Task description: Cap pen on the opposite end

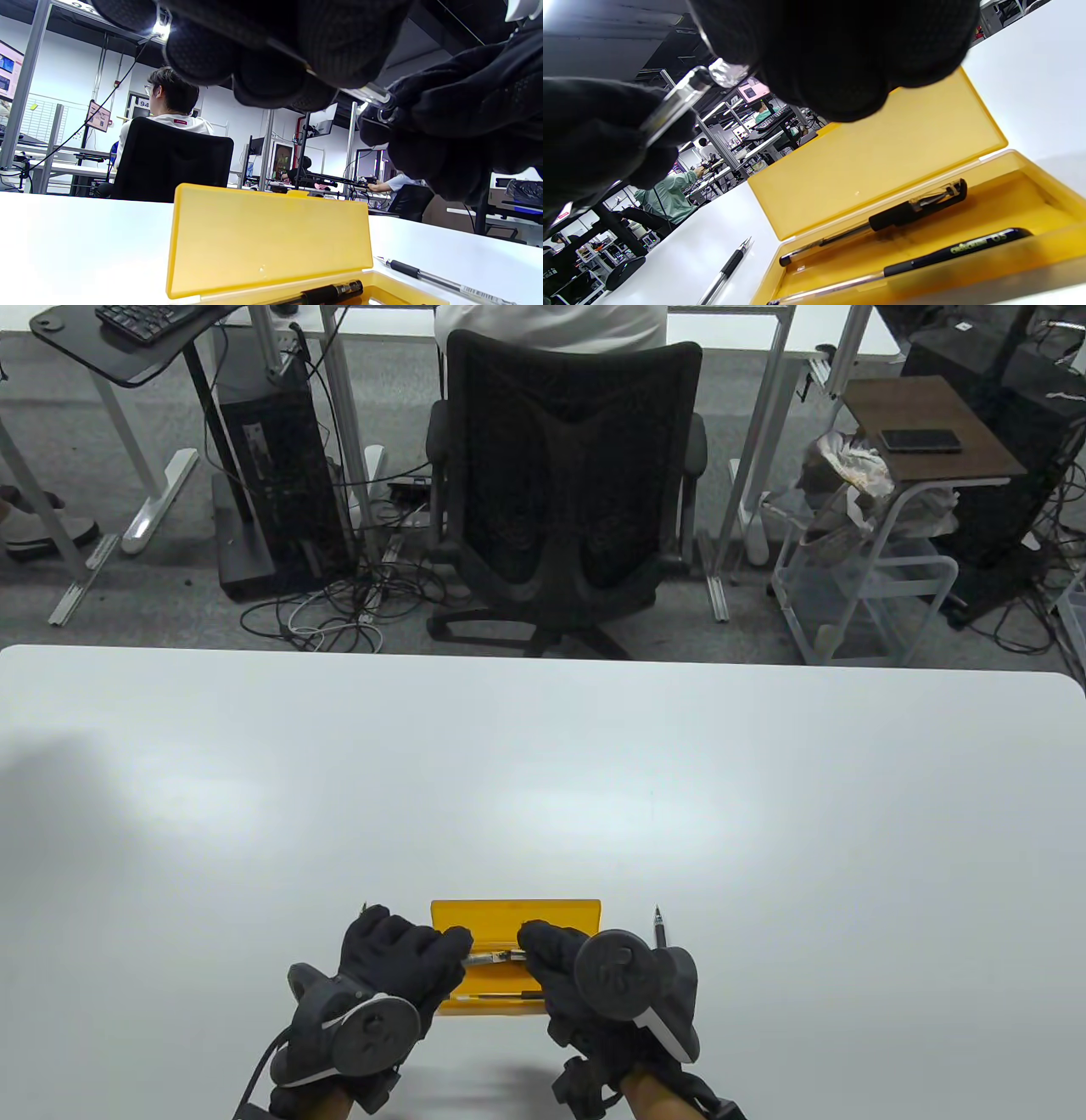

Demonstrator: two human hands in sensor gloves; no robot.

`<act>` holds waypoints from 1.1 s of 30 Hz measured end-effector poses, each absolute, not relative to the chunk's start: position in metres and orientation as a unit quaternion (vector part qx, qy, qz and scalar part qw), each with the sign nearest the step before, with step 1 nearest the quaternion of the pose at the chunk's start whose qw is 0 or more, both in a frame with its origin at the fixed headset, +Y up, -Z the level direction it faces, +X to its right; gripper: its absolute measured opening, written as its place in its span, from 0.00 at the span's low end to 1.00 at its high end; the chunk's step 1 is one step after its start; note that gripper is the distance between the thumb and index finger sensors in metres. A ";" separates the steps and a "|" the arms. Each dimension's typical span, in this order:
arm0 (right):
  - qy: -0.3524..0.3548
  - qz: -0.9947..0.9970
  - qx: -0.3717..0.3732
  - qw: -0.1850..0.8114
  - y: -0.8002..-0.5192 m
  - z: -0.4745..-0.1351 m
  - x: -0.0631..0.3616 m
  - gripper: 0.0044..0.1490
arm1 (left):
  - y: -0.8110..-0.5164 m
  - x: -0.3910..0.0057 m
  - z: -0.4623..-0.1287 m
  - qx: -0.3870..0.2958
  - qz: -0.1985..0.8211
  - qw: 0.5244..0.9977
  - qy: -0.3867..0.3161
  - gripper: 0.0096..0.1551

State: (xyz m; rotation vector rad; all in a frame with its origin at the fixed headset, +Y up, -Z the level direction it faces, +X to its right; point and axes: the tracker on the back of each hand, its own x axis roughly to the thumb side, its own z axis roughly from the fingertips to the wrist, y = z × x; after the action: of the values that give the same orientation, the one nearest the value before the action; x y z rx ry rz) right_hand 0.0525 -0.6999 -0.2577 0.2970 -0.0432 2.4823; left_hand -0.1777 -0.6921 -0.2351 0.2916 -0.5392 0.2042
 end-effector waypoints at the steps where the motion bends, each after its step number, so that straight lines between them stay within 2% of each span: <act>1: -0.011 0.943 0.115 0.312 -0.701 -0.258 0.053 0.29 | -0.692 -0.177 -0.235 0.143 0.094 0.949 -0.264 0.25; 7: 0.012 0.929 0.143 0.340 -0.703 -0.258 0.051 0.29 | -0.691 -0.175 -0.234 0.140 0.096 0.947 -0.272 0.25; 20: -0.027 0.949 0.169 0.264 -0.691 -0.250 0.042 0.29 | -0.685 -0.161 -0.227 0.161 0.065 0.937 -0.302 0.24; 26: 0.008 0.953 0.192 0.235 -0.698 -0.247 0.032 0.31 | -0.683 -0.167 -0.227 0.175 0.044 0.939 -0.293 0.24; 33: 0.011 0.968 0.190 0.166 -0.704 -0.245 0.022 0.29 | -0.685 -0.165 -0.226 0.164 0.031 0.937 -0.307 0.24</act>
State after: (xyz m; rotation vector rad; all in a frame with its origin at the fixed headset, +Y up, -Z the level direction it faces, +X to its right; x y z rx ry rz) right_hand 0.0221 -0.7035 -0.2448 0.5412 0.0317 2.7559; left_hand -0.1646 -0.6850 -0.2259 0.3351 -0.6265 0.0625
